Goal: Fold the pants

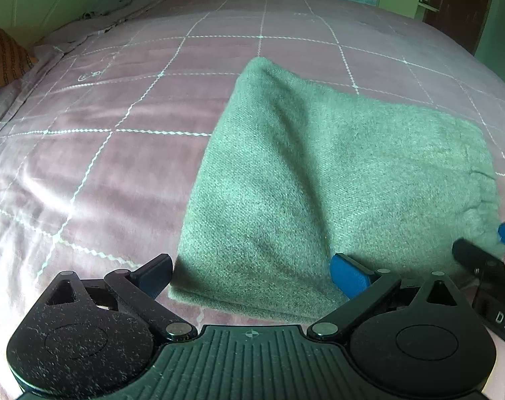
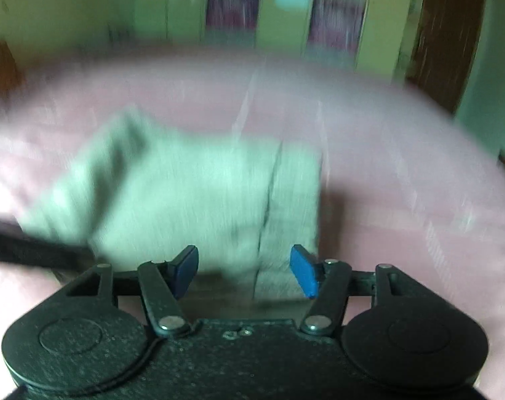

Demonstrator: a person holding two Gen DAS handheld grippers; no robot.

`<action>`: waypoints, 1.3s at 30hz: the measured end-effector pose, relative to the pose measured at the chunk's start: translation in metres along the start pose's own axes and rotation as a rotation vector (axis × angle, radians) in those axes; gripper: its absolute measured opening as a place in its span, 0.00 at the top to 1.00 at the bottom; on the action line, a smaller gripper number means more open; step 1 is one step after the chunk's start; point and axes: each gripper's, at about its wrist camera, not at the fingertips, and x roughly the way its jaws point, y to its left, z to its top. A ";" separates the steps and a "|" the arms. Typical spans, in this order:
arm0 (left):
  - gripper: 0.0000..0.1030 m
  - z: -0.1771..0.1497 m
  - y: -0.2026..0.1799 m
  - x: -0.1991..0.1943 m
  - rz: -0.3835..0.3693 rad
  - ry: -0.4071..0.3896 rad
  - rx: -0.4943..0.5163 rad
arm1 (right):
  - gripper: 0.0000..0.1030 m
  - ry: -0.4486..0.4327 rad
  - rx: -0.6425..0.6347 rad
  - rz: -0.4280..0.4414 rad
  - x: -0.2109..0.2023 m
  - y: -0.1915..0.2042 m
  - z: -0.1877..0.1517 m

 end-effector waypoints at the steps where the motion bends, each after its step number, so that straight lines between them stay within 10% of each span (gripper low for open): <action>1: 0.03 0.000 0.000 0.000 -0.001 0.000 0.004 | 0.39 -0.018 -0.008 -0.003 -0.001 0.000 -0.002; 24: 0.03 0.024 0.045 0.009 -0.036 0.040 -0.076 | 0.30 0.101 0.437 0.226 0.000 -0.071 -0.011; 39: 0.03 0.048 0.090 0.070 -0.361 0.240 -0.184 | 0.22 0.152 0.557 0.386 0.021 -0.113 -0.004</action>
